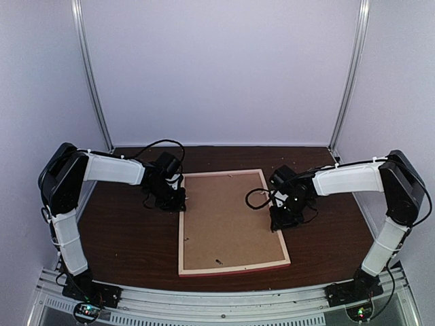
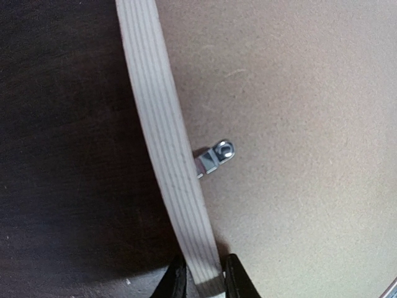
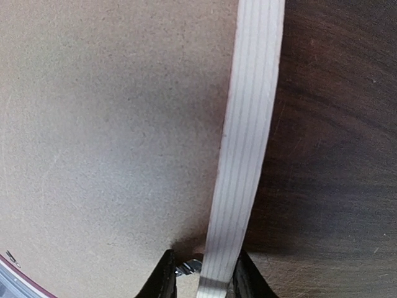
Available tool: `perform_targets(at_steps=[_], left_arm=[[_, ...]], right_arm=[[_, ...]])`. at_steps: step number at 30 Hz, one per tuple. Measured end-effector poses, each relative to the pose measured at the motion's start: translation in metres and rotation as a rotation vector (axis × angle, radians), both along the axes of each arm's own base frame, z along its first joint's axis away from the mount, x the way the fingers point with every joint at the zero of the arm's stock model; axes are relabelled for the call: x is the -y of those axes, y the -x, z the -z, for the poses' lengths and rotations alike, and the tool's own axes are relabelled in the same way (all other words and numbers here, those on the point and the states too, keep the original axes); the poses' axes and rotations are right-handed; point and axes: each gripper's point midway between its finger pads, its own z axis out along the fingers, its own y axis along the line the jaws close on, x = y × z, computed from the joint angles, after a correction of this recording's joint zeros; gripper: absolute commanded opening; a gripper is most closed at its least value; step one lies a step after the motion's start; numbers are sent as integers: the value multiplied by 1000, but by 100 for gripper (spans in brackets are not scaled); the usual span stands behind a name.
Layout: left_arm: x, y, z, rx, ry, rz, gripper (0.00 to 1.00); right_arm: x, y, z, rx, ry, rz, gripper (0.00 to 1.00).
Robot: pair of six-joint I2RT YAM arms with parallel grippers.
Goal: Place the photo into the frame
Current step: Press the fastener onto the backboard.
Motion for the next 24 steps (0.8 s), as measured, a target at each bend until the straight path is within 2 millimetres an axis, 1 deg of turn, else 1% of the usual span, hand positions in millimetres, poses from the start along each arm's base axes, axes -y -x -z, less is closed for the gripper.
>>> perform_targets(at_steps=[6,19,24], left_arm=[[0,0,0,0,0,0,20],[0,0,0,0,0,0,20],[0,0,0,0,-1,0,20]], right_arm=[[1,0,1,-18,-7,17,21],[2,-1,2,-107,-25,43,18],[3,-2,2,-137,-57,57,14]])
